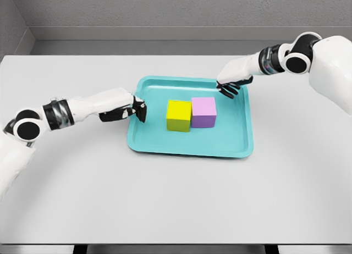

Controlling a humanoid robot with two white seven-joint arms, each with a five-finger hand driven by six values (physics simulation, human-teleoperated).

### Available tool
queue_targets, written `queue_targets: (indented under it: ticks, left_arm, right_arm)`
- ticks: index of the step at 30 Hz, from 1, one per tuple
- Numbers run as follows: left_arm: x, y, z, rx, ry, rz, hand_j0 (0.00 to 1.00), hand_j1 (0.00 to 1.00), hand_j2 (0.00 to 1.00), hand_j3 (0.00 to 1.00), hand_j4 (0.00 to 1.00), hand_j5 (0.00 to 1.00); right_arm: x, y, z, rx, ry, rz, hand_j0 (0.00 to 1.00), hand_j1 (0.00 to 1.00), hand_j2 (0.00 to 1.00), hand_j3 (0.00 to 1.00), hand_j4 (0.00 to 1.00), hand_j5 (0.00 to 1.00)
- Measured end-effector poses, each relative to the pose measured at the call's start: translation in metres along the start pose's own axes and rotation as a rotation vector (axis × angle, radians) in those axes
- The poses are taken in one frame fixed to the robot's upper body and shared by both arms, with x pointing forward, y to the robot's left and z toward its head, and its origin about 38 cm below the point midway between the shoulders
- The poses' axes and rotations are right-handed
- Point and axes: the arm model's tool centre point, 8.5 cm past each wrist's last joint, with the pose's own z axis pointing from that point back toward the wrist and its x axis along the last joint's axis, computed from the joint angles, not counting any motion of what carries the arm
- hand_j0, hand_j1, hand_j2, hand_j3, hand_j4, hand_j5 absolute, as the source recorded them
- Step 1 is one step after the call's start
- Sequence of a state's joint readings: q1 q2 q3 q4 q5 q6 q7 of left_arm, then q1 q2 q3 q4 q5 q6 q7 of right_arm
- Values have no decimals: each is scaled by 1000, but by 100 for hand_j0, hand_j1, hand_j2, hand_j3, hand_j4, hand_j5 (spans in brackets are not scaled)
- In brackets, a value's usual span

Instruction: Push two cubes

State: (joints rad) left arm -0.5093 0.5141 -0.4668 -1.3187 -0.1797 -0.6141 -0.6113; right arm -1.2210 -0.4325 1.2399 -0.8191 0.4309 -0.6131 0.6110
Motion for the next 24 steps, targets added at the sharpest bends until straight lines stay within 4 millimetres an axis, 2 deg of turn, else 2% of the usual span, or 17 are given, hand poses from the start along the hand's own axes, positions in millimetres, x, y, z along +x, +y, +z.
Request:
queue_targets:
  ticks: [4,6,11,15,16,24]
  left_arm:
    - [26,-5,10,-10,-64,-28,30,30,30,30,30,30]
    - [37,2,7,-4,-96,-55,30,30,30,30,30,30]
    - [55,3,-9,10,-158,-67,30,30,30,30,30,30]
    - [59,0,-19,10,-178,-57,30,30,30,30,30,30]
    - [57,4,-24,14,-178,-61,30,30,30,30,30,30]
    - [52,-19,-49,-19,-176,-10,31,31,31,31,31,31]
  right_arm:
    - [2,-2,-14,29,12,7,14,14,14,14,14,14]
    - [4,-4,-19,35,12,12,13,13,13,13,13,13]
    - [9,-6,-24,47,9,29,14,14,14,14,14,14]
    - [11,-5,-27,58,5,42,14,14,14,14,14,14]
    - [12,-4,-28,60,3,43,14,14,14,14,14,14]
    - [17,-5,-30,66,-7,61,14,14,14,14,14,14]
